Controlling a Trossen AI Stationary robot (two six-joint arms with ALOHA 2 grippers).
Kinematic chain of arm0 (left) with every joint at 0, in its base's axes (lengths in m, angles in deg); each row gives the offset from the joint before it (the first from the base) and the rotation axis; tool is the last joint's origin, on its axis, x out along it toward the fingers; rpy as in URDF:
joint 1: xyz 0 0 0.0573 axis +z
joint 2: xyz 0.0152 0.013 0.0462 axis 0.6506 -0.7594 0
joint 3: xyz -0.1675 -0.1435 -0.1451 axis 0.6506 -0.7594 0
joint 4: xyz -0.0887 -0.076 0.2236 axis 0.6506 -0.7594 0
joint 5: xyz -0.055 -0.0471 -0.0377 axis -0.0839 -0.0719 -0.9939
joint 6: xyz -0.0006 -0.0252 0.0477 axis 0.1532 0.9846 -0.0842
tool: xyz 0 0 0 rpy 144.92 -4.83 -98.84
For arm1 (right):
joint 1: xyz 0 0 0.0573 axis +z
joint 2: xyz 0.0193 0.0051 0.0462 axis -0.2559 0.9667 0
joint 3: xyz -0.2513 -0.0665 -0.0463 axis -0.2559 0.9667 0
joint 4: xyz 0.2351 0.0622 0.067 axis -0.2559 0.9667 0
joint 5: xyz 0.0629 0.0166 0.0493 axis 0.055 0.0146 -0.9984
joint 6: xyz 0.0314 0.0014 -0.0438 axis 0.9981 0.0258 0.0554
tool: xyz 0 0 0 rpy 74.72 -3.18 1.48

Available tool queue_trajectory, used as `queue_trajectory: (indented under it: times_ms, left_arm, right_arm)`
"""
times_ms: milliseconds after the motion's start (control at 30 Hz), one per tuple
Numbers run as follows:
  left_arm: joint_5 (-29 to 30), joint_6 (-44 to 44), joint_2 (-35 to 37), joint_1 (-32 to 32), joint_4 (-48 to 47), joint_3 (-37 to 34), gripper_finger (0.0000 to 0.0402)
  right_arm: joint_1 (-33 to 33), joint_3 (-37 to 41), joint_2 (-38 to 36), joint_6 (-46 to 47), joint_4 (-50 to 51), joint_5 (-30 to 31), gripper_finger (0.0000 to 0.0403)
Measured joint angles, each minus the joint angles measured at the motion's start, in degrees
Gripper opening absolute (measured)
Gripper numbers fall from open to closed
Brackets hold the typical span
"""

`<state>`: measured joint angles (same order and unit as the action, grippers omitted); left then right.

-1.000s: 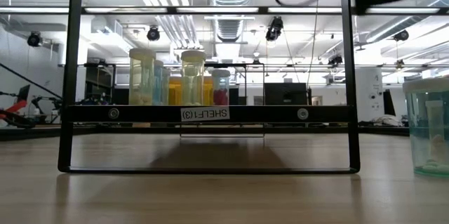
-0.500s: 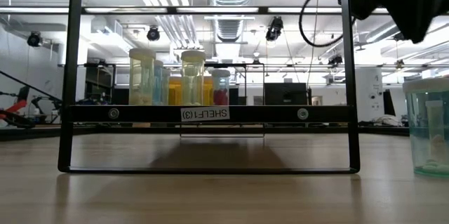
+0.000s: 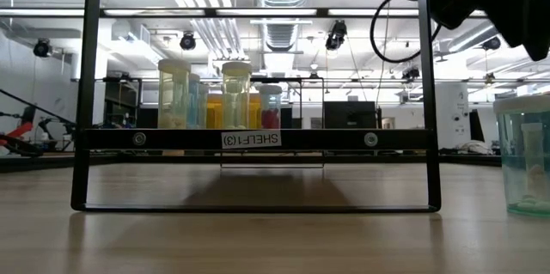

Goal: Pick and place medicine bottles onto shelf by color
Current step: Put the yellow pill bottle aligned with the other yellow pill bottle on the shelf

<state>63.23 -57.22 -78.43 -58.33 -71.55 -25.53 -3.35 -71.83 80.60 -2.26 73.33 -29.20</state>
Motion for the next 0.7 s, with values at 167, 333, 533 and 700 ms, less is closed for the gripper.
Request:
queue_trajectory:
  times_ms: [167,333,533,700]
  left_arm:
    - [0.01,0.38,1.81,0.0,-1.39,-0.4,0.0016]
    - [0.02,0.34,2.73,0.0,-1.29,-0.4,0.0016]
    - [0.09,-1.62,2.8,0.0,-1.3,-0.4,0.0016]
    - [0.18,-2.92,2.54,0.02,-0.85,-0.4,0.0015]
  right_arm:
    - [0.89,1.79,-0.22,-1.25,0.02,3.95,0.0241]
    - [1.6,6.06,-0.23,2.33,-3.19,5.75,0.0233]
    - [1.54,13.15,-0.22,5.08,-12.84,6.7,0.0231]
    - [1.52,16.17,-0.22,6.71,-13.81,6.58,0.0231]
